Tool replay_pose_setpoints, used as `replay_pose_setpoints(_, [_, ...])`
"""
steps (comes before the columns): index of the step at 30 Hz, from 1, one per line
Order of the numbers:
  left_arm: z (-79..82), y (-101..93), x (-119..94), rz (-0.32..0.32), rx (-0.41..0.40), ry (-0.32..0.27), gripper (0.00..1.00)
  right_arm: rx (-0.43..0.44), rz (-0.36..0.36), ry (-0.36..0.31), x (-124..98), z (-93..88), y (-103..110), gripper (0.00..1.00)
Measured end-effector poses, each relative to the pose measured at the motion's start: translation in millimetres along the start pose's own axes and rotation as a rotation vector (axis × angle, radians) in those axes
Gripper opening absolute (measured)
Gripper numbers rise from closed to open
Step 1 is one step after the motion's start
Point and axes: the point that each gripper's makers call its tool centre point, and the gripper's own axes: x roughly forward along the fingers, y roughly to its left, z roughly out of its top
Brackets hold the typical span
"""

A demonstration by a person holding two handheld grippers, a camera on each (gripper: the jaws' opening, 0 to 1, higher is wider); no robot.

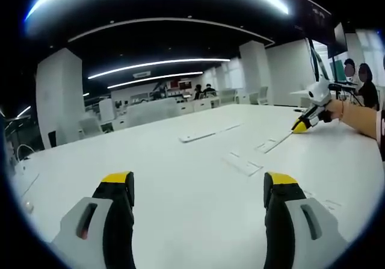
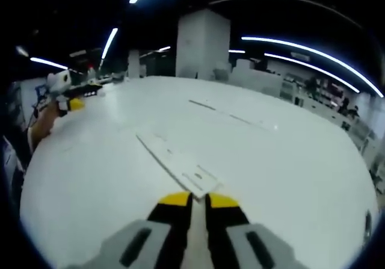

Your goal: Locate the socket holder cover, grip the socket holder cover, clip it into the socket holder slot.

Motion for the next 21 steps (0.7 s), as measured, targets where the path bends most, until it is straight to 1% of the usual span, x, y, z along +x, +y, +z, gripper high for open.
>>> replay_pose_setpoints(5, [2.2,2.2,1.8,-0.002,0.001,0.003,0.87,-0.004,-0.001,-0.001,0.2,0.4,-0.6,0.12])
replay_pose_setpoints(10, [0.0,-0.2,-0.1,0.001,0.003,0.002,0.87,-0.005,-0.003,-0.001,0.2,0.3,0.7,0.11])
replay_pose_setpoints(14, [3.6,4.7,2.3,0.001,0.004,0.005,0.87,-0.007,-0.007,-0.004,0.2,0.0,1.8,0.11])
replay_pose_setpoints(19, [-0.1,-0.1,0.4,0.0,0.005,0.004,0.87,-0.005,-0.006,-0.008,0.6,0.2,1.7,0.11])
replay_pose_setpoints(21, [3.7,4.4,2.4,0.0,0.005,0.004,0.87,-0.004,-0.007,-0.01,0.8,0.6,0.8,0.11])
